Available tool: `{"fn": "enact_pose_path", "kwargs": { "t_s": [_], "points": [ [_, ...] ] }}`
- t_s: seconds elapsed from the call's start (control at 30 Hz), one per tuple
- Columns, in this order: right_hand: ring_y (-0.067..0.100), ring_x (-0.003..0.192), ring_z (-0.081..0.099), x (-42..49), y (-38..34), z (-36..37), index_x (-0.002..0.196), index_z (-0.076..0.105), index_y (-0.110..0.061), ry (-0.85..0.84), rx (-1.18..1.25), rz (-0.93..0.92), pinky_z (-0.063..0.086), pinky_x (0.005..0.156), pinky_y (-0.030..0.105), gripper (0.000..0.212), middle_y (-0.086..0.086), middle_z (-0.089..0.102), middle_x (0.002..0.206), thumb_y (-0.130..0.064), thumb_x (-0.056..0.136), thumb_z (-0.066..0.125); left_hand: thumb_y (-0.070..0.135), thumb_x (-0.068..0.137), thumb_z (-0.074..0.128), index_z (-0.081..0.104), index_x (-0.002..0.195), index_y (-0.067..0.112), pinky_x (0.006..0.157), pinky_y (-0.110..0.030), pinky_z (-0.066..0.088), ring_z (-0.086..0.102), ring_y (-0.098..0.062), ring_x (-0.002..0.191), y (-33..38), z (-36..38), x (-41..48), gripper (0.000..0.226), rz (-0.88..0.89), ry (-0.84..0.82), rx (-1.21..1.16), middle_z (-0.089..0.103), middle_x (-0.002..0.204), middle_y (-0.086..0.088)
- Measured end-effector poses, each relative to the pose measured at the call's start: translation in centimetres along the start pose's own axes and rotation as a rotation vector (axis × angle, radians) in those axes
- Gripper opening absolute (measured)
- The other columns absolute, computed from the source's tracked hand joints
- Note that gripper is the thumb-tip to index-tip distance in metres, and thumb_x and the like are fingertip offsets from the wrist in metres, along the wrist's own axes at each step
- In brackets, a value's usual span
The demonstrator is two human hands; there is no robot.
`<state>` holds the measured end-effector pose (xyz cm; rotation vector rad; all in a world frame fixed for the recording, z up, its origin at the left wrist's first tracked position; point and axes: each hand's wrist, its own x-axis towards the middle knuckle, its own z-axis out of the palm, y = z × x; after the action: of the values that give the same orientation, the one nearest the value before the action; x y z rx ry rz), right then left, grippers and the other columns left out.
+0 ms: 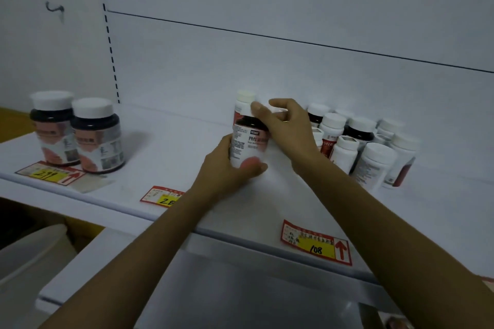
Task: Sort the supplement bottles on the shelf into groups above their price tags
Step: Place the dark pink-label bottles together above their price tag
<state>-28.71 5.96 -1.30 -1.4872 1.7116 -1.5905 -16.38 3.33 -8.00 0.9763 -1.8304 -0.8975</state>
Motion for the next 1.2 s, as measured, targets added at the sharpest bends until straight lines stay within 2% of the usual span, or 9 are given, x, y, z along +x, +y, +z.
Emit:
{"fn": "enact_pose_path", "kwargs": {
  "t_s": [0.1,0.2,0.3,0.43,0.57,0.8,0.93,1.07,1.2],
  "points": [
    [0.011,0.099,0.062,-1.1,1.7,0.0,0.129,0.048,-0.015,-0.033,0.168,0.043,0.054,0.085,0.030,0.052,0.001,0.063,0.115,-0.050,0.090,0.050,0.030,0.075,0.074,0.038,0.124,0.025,0.067,-0.016,0.048,0.058,-0.005,0.088,-0.1,-0.3,-0.1,0.061,-0.053,0.009,-0.130,0.055,0.106,0.007],
    [0.013,0.103,0.063,-2.3,4.1,0.1,0.134,0.045,-0.015,-0.160,0.225,0.086,0.056,0.076,0.022,0.046,0.004,0.061,0.122,-0.038,0.094,0.048,0.026,0.077,0.072,0.034,0.121,0.024,0.064,-0.015,0.052,0.062,-0.007,0.088,0.1,-0.4,-0.1,0.058,-0.096,-0.027,-0.225,0.055,0.108,0.004],
    [0.008,0.101,0.064,-3.0,5.3,0.4,0.133,0.045,-0.015,-0.291,0.245,0.110,0.056,0.078,0.019,0.043,-0.003,0.063,0.113,-0.022,0.092,0.056,0.028,0.079,0.070,0.038,0.121,0.021,0.062,-0.012,0.052,0.061,-0.007,0.089,0.0,-0.4,0.1,0.053,-0.085,-0.028,-0.221,0.056,0.112,0.002],
    [0.006,0.093,0.064,-2.8,5.9,0.3,0.127,0.044,-0.017,-0.266,0.326,0.133,0.057,0.080,0.022,0.044,-0.009,0.063,0.102,-0.015,0.087,0.063,0.030,0.079,0.069,0.047,0.121,0.020,0.061,-0.007,0.049,0.059,-0.006,0.091,-0.3,-0.3,0.4,0.049,-0.044,-0.048,-0.153,0.058,0.111,0.005],
    [0.009,0.097,0.064,-2.8,6.3,0.3,0.128,0.044,-0.015,-0.253,0.328,0.124,0.057,0.080,0.022,0.047,-0.007,0.062,0.105,-0.015,0.086,0.064,0.030,0.081,0.067,0.050,0.124,0.020,0.076,-0.014,0.047,0.059,-0.014,0.102,-0.6,-0.3,0.6,0.047,-0.021,-0.081,-0.134,0.060,0.116,0.002],
    [0.004,0.089,0.064,-2.6,6.4,0.1,0.124,0.047,-0.014,-0.269,0.295,0.134,0.056,0.072,0.016,0.043,-0.009,0.062,0.100,-0.013,0.085,0.065,0.025,0.079,0.070,0.043,0.125,0.022,0.064,-0.010,0.049,0.056,-0.002,0.087,-0.1,-0.3,0.4,0.053,-0.039,-0.067,-0.114,0.054,0.107,0.009],
    [0.010,0.097,0.064,-1.6,5.5,-0.2,0.128,0.048,-0.015,-0.326,0.206,0.202,0.054,0.086,0.026,0.047,-0.002,0.065,0.110,-0.028,0.085,0.065,0.020,0.077,0.072,0.046,0.117,0.020,0.058,-0.011,0.049,0.058,-0.006,0.086,1.2,-0.7,0.7,0.048,-0.119,-0.116,-0.141,0.057,0.105,0.005],
    [0.013,0.095,0.064,-0.5,3.8,-0.7,0.127,0.050,-0.014,-0.306,0.110,0.209,0.054,0.080,0.026,0.049,0.002,0.064,0.112,-0.030,0.084,0.068,0.020,0.076,0.072,0.046,0.111,0.023,0.072,-0.018,0.047,0.056,-0.011,0.091,3.4,-1.8,2.1,0.043,-0.109,-0.206,0.015,0.056,0.105,0.004],
    [0.017,0.097,0.066,0.3,1.8,-1.1,0.122,0.054,-0.014,-0.271,0.146,0.211,0.057,0.079,0.031,0.047,0.005,0.066,0.116,-0.037,0.083,0.067,0.029,0.076,0.073,0.044,0.100,0.026,0.067,-0.015,0.045,0.055,-0.012,0.088,5.0,-2.5,3.1,0.038,-0.029,-0.161,0.161,0.056,0.098,0.005]
  ]
}}
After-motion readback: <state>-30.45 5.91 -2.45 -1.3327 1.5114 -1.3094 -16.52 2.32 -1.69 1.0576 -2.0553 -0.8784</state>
